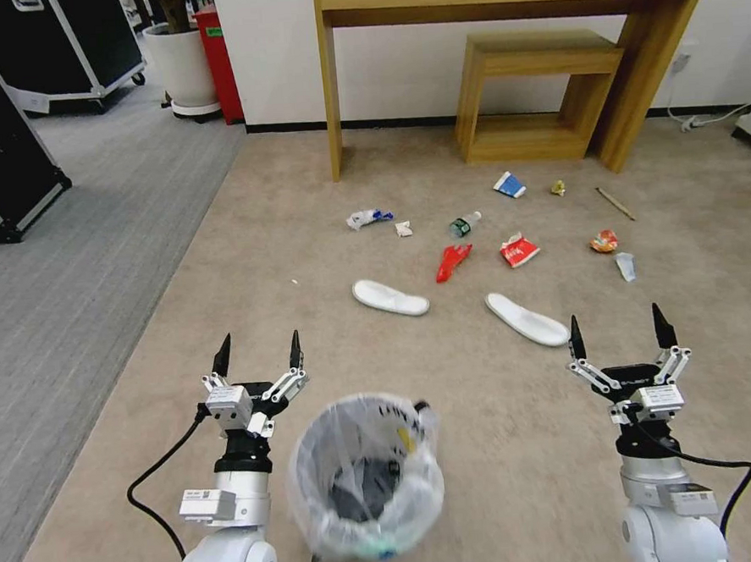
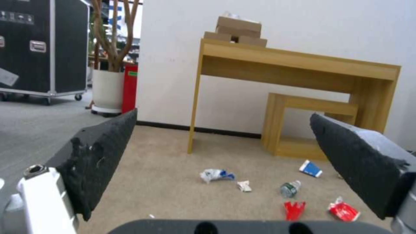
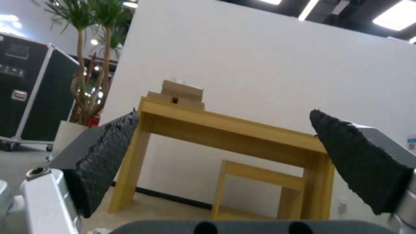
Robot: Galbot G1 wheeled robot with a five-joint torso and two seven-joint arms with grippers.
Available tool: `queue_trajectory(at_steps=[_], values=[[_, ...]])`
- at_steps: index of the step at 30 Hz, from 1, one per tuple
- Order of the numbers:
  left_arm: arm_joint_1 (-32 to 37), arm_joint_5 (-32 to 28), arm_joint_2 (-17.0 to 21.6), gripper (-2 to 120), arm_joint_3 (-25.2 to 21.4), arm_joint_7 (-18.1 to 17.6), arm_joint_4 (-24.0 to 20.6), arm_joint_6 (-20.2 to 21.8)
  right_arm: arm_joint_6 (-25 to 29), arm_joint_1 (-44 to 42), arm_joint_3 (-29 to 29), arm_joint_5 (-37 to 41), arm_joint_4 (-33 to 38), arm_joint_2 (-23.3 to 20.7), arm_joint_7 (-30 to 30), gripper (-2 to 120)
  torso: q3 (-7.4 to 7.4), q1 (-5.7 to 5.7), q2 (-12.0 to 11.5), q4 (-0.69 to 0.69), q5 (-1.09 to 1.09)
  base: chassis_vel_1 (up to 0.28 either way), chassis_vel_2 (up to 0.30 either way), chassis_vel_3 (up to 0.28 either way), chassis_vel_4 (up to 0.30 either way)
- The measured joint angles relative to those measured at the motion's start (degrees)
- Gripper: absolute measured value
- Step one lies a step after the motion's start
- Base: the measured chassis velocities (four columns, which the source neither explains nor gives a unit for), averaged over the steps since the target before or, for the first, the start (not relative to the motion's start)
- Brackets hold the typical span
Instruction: Pick up the trash bin and place the garbage on the floor into it.
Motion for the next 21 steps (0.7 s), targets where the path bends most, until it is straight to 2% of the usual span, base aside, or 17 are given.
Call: queue_trajectory(at_steps=[4,8,21], values=[[0.0,0.2,-0.1,100,0.2,0.0,0.5,-0.1,-0.4,0.2,-0.1,-1.3,0.0,0.0,1.8,100,0.02,0.02,0.0,0.00,0.00,-0.243,0.215,0.242,-0.248],[0.0,0.4,-0.2,100,0.4,0.1,0.7,-0.2,-0.2,0.4,0.0,-1.5,-0.2,-0.2,2.2,100,0.02,0.03,0.0,0.00,0.00,-0.136,0.100,0.113,-0.084],[1.2,2.0,-1.3,100,0.6,0.1,1.2,-0.4,0.5,0.7,0.5,1.1,-1.4,-2.5,1.4,100,-0.01,-0.01,0.0,0.00,0.00,0.030,-0.012,-0.019,0.013]])
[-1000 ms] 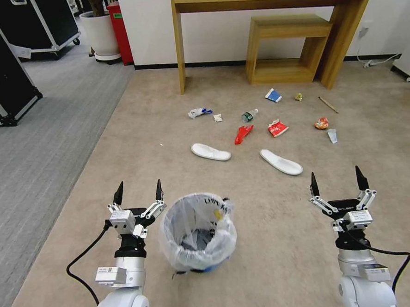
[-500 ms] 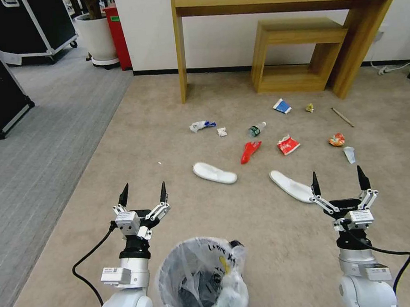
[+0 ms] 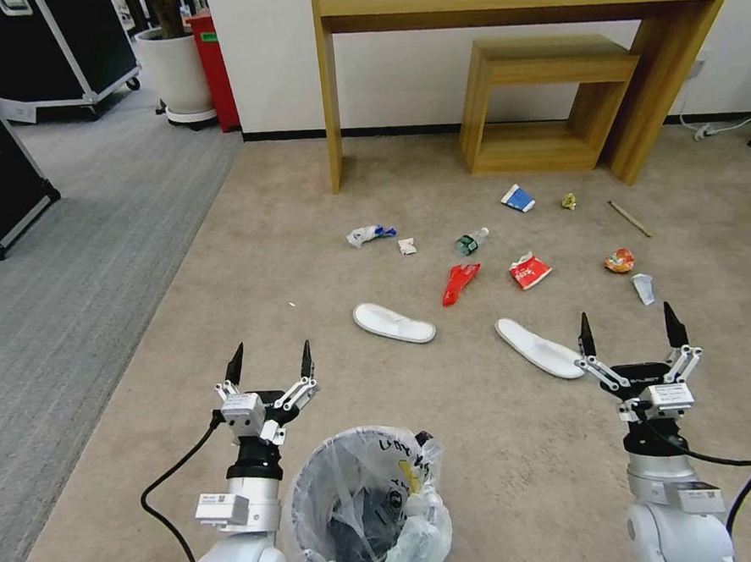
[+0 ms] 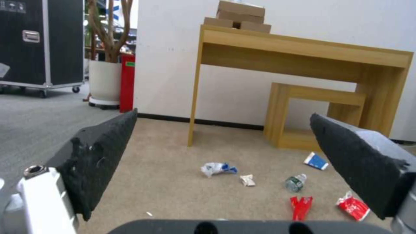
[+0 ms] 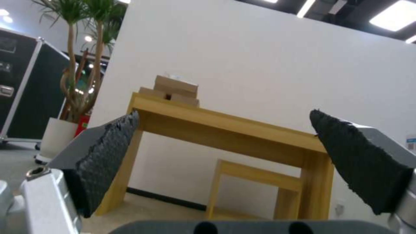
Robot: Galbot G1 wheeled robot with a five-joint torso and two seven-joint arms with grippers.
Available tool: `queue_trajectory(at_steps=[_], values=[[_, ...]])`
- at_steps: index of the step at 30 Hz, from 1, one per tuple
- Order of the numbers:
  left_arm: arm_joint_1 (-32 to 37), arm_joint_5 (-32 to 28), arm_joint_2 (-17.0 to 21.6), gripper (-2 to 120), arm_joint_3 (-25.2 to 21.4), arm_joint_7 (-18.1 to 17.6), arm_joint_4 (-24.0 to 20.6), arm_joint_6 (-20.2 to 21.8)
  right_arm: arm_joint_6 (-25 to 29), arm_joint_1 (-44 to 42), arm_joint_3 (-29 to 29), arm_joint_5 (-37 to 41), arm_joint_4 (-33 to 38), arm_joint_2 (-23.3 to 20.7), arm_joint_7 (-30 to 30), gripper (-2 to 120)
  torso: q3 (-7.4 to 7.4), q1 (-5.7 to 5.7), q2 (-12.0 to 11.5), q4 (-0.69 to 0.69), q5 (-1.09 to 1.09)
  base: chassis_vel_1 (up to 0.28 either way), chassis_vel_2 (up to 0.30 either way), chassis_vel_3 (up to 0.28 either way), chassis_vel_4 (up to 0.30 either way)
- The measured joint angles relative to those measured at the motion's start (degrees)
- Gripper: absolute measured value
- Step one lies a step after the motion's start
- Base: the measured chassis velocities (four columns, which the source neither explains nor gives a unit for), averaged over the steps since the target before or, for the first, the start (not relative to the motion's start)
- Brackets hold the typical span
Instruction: Pick up the trash bin and place the garbage on the floor into it.
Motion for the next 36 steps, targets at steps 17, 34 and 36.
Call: queue_trajectory(at_steps=[17,34,36], values=[[2.8,1.4,-1.0,100,-0.5,0.3,-2.1,-0.6,-1.4,-0.5,-0.4,0.6,0.4,-0.9,0.5,100,0.00,0.01,0.0,0.00,0.00,0.000,0.000,0.000,0.000],[3.7,0.5,0.2,100,-0.9,0.3,-3.7,-0.6,-0.8,-0.8,-0.9,-0.4,1.8,0.7,0.2,100,0.00,0.01,0.0,0.00,-0.01,0.019,-0.021,-0.025,0.019],[3.9,0.4,0.3,100,-0.9,0.3,-3.8,-0.6,-1.1,-0.9,-0.8,-1.0,2.2,0.8,0.4,100,0.00,0.01,0.0,0.00,-0.01,0.000,0.000,0.000,0.000]])
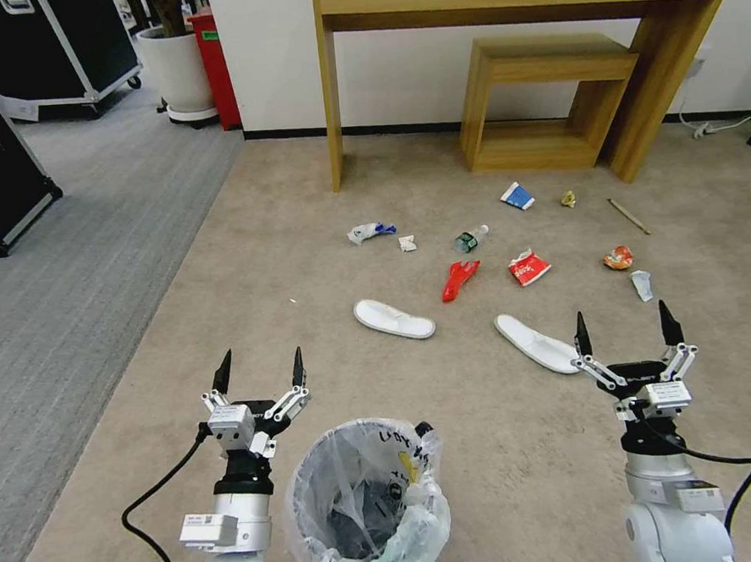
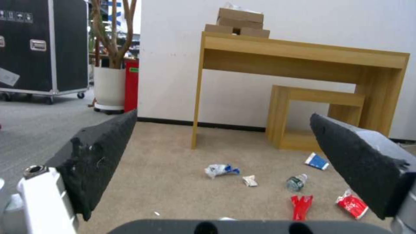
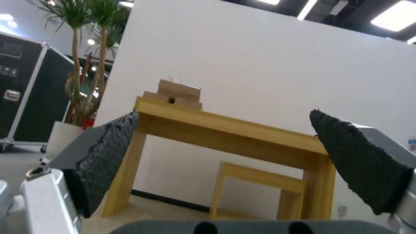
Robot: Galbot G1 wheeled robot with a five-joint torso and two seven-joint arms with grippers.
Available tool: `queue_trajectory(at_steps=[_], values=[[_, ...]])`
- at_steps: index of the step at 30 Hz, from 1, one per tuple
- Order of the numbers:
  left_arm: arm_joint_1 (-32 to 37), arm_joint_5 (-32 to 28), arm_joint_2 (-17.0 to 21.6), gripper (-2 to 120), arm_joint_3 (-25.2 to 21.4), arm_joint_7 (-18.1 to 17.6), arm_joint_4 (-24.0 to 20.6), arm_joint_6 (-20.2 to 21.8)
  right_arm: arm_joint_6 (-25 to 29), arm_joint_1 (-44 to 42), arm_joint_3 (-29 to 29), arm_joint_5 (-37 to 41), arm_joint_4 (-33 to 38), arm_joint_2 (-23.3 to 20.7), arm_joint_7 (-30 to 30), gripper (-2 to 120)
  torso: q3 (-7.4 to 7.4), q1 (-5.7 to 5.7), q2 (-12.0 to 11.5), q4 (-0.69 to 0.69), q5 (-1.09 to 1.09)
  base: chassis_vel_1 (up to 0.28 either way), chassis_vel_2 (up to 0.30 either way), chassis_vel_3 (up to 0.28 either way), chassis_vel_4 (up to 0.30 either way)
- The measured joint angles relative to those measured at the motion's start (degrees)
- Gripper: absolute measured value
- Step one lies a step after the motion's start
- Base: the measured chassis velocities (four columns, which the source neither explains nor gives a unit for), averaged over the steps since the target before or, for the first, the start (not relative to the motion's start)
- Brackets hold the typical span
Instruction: Pick up the trash bin and place the garbage on the floor into it.
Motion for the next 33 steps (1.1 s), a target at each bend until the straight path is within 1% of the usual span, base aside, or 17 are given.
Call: queue_trajectory(at_steps=[11,23,33], values=[[0.7,-0.3,0.4,100,0.4,0.0,-0.1,-0.3,-0.6,-0.3,0.0,-0.6,0.8,0.6,0.6,100,0.01,0.01,0.0,0.00,0.00,0.011,-0.009,-0.014,0.017],[1.6,-0.3,0.3,100,0.4,0.1,-0.4,-0.6,0.2,-0.1,-0.4,-1.2,0.7,0.9,0.9,100,-0.01,-0.02,0.0,0.00,0.01,0.133,-0.137,-0.146,0.130],[1.7,0.0,0.1,100,0.6,0.3,-0.3,-0.8,0.8,0.0,-0.4,-1.4,0.2,0.8,0.9,100,0.01,0.01,0.0,0.00,0.00,0.013,-0.015,-0.012,0.011]])
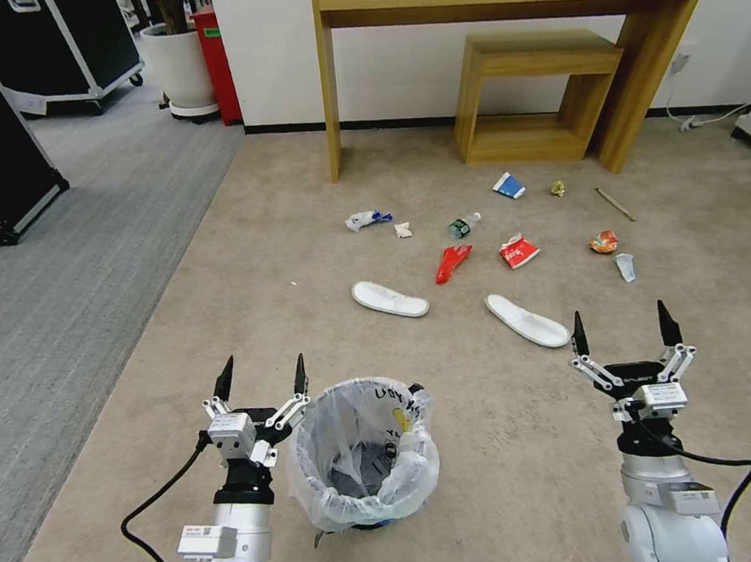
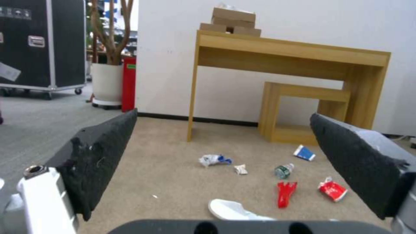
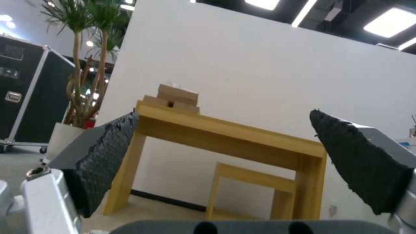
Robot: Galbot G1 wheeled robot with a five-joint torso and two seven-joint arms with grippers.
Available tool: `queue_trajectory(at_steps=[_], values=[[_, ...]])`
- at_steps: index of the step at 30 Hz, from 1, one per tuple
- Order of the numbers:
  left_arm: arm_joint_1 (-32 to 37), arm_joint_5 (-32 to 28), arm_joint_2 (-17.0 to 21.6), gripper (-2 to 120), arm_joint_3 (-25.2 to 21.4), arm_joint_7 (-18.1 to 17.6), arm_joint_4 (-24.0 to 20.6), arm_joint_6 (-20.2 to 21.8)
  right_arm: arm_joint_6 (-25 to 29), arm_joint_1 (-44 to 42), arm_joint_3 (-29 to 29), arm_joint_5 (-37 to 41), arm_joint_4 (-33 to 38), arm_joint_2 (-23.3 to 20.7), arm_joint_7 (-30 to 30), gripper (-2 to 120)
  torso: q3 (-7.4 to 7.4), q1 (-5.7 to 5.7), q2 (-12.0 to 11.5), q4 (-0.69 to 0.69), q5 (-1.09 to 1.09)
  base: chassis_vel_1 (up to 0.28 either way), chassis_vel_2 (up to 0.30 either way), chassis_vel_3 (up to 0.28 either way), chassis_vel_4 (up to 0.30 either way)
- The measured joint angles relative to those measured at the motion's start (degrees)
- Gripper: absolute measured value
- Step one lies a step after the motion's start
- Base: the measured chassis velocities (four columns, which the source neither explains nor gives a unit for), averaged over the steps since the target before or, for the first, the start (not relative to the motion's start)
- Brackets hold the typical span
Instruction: Pick up the trash bin and place the garbage on the floor into it.
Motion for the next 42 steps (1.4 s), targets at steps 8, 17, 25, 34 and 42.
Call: queue_trajectory(at_steps=[8,17,25,34,42], values=[[1.8,-0.2,4.0,100,4.8,0.2,-1.3,3.7,-0.5,0.0,0.4,-1.3,-0.5,-1.7,2.5,100,0.00,0.00,0.0,0.00,0.00,0.000,0.000,0.000,0.000],[6.7,-0.1,18.6,100,8.6,-6.9,-2.7,10.9,-0.4,-0.9,1.8,-1.3,-0.3,-2.9,3.4,100,-0.01,0.00,0.0,0.00,-0.01,0.000,0.000,0.000,0.000],[8.1,-13.8,29.3,100,8.1,-16.7,-9.0,20.3,0.1,-2.4,2.2,-2.5,0.8,-1.4,3.6,100,-0.01,0.00,0.0,0.00,-0.02,0.000,0.000,0.000,0.000],[8.3,-35.0,43.6,100,0.8,-23.2,-15.9,25.6,-1.5,-2.9,3.0,-3.1,2.1,-0.5,4.2,100,-0.01,-0.01,0.0,0.00,-0.01,0.000,0.000,0.000,0.000],[0.7,-53.5,53.9,100,2.7,-30.2,-16.4,28.6,-3.3,-3.0,3.3,-4.7,2.9,-0.5,5.5,100,0.00,0.00,0.0,-0.01,-0.02,0.000,0.000,0.000,0.000]])
